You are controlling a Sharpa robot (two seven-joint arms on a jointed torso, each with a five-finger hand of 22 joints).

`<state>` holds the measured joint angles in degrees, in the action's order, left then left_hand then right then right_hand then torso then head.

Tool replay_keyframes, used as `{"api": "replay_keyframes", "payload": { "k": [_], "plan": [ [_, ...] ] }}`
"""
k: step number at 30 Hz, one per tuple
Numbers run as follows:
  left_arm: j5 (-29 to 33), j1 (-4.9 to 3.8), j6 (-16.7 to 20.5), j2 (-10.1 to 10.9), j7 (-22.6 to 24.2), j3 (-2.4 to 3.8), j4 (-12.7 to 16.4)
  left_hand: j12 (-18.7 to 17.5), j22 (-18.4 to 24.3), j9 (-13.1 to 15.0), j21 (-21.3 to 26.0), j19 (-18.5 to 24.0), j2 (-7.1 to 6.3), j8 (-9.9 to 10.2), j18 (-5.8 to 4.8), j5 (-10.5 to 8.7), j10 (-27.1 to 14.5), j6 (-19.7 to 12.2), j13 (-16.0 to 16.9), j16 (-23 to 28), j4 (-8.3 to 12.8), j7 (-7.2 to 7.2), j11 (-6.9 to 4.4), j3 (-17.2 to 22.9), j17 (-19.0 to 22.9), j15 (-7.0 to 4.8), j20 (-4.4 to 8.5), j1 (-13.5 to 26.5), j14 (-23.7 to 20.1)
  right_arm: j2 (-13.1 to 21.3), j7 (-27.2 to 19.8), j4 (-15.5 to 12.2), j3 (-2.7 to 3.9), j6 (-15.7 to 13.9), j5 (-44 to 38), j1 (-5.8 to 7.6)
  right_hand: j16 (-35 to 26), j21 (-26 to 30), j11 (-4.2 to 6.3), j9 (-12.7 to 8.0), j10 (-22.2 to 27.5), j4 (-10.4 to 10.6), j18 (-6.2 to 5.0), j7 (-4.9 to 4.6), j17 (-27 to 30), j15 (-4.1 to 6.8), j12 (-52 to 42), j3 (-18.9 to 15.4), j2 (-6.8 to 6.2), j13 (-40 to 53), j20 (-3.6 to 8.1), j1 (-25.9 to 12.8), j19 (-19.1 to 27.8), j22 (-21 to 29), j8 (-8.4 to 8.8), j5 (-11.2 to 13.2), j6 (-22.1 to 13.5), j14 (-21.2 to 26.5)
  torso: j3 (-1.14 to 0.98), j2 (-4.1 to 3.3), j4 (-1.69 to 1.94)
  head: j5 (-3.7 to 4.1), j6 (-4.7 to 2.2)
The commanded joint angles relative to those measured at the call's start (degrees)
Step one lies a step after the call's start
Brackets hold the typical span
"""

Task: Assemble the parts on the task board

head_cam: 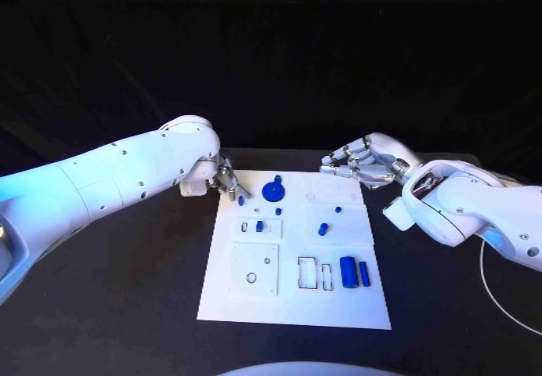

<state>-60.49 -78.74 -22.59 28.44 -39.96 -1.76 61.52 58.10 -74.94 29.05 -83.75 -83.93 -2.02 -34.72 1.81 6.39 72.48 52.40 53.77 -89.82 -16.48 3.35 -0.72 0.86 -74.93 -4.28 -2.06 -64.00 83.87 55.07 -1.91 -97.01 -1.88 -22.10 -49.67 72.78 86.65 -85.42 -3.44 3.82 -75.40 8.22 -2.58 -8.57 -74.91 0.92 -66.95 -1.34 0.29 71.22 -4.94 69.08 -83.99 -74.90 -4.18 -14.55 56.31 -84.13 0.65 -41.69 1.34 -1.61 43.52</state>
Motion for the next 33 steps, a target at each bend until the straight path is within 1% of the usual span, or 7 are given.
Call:
{"api": "replay_keyframes", "payload": {
  "k": [1, 6, 12, 16, 23, 28, 33],
  "plan": [
    [0.9, 0.03, -2.1, -0.2, 0.9, 0.01, 0.1, 0.1, -7.3, -0.1, -0.3, -1.9, 0.73, -0.3, 0.26, 0.11, 0.4, 0.3, 0.0, -0.2, 0.1, -0.15, -0.11, -0.4, -15.1, 0.08, -0.13, -0.1, 6.1, -0.1, -0.4, 0.0, 0.0, 0.8, -0.1, -0.06, -0.3, 0.3, -0.08, 0.1, 0.3, 0.0, 0.36, 0.18, -8.6, -0.12, 0.3, -0.4, 0.22, -0.1, -0.29, 0.2, -1.0, -4.9, -0.3, -0.3, 0.3, -4.4, 0.02, 0.02, 0.0, -0.1, 0.03],
    [1.0, 0.05, -1.9, -0.3, 1.1, -0.02, -0.1, 0.2, -7.3, -0.2, -0.3, -2.0, 1.1, -0.4, 0.24, 0.15, 0.4, 0.4, 0.0, -0.2, 0.3, -0.2, -0.15, -0.6, -15.1, 0.04, -0.08, -0.9, 6.1, -0.1, -0.4, 0.0, 0.0, 0.8, -0.1, -0.07, -0.3, 0.3, -0.08, 0.1, 0.3, 0.0, 0.36, 0.18, -8.7, -0.12, 0.4, -0.4, 0.25, -0.1, -0.29, 0.3, -1.0, -4.9, -0.3, -0.3, 0.3, -4.4, -0.01, 0.02, 0.0, -0.13, 0.1],
    [1.1, 0.05, 0.0, -0.4, 2.0, -0.04, 0.0, 0.4, -7.4, -0.4, -0.3, -2.0, 2.48, -0.5, 0.23, 0.23, 0.3, 0.3, -0.2, -0.2, 0.6, -0.21, -0.18, -0.7, -15.1, 0.01, -0.02, -2.8, 6.1, -0.2, -0.4, 0.1, 0.0, 0.8, -0.1, -0.08, -0.3, 0.3, -0.08, 0.1, 0.3, 0.0, 0.36, 0.18, -8.7, -0.12, 0.4, -0.4, 0.25, -0.1, -0.29, 0.3, -1.0, -4.9, -0.3, -0.3, 0.3, -4.4, -0.02, 0.02, -0.04, -0.16, 0.14],
    [1.1, 0.05, 0.5, -0.5, 2.2, -0.04, 0.0, 0.4, -7.4, -0.5, -0.3, -2.0, 2.72, -0.6, 0.22, 0.25, 0.3, 0.3, -0.2, -0.2, 0.8, -0.2, -0.18, -0.8, -15.1, 0.01, -0.01, -3.3, 6.1, -0.2, -0.4, 0.1, 0.0, 0.9, -0.1, -0.09, -0.3, 0.3, -0.08, 0.1, 0.3, 0.0, 0.36, 0.18, -8.7, -0.12, 0.4, -0.4, 0.25, -0.1, -0.29, 0.3, -1.0, -4.9, -0.3, -0.3, 0.3, -4.4, -0.04, -0.01, -0.07, -0.08, 0.2],
    [1.1, 0.05, 0.0, -0.5, 1.9, -0.04, -0.2, 0.4, -7.4, -0.6, -0.3, -2.0, 2.93, -0.7, 0.22, 0.24, 0.2, 0.2, -0.3, -0.2, 1.1, -0.2, -0.18, -0.9, -15.1, 0.02, -0.02, -4.2, 6.1, -0.2, -0.3, 0.1, 0.0, 0.9, -0.1, -0.1, -0.3, 0.3, -0.08, 0.1, 0.3, 0.0, 0.36, 0.18, -8.7, -0.12, 0.4, -0.4, 0.25, -0.1, -0.29, 0.3, -1.0, -4.9, -0.3, -0.3, 0.3, -4.4, -0.07, -0.01, -0.02, -0.09, 0.33],
    [1.1, 0.05, -0.8, -0.6, 1.5, -0.04, -0.4, 0.5, -7.5, -0.8, -0.3, -2.1, 3.74, -0.8, 0.2, 0.3, 0.1, 0.2, -0.5, -0.2, 2.2, -0.27, -0.24, -0.6, -15.1, -0.01, 0.0, -6.4, 6.1, -0.2, -0.3, 0.1, 0.0, 1.0, -0.1, -0.1, -0.3, 0.3, -0.08, 0.1, 0.3, 0.0, 0.36, 0.18, -8.7, -0.12, 0.4, -0.4, 0.25, -0.1, -0.29, 0.3, -1.0, -4.9, -0.3, -0.3, 0.3, -4.4, -0.06, 0.01, -0.03, -0.05, 0.49],
    [1.1, 0.05, -1.7, -0.6, 1.0, -0.05, -0.6, 0.6, -7.6, -0.9, -0.3, -2.1, 4.05, -0.9, 0.19, 0.3, 0.2, 0.2, -0.4, -0.2, 2.7, -0.33, -0.29, -0.4, -15.1, -0.03, 0.02, -7.1, 6.1, -0.2, -0.2, 0.1, 0.0, 1.1, -0.1, -0.11, -0.3, 0.3, -0.08, 0.1, 0.3, 0.0, 0.35, 0.18, -8.6, -0.12, 0.3, -0.5, 0.32, -0.1, -0.28, 0.4, -1.0, -4.9, -0.3, -0.4, 0.3, -4.4, -0.04, -0.01, -0.07, -0.01, 0.57]
  ]
}}
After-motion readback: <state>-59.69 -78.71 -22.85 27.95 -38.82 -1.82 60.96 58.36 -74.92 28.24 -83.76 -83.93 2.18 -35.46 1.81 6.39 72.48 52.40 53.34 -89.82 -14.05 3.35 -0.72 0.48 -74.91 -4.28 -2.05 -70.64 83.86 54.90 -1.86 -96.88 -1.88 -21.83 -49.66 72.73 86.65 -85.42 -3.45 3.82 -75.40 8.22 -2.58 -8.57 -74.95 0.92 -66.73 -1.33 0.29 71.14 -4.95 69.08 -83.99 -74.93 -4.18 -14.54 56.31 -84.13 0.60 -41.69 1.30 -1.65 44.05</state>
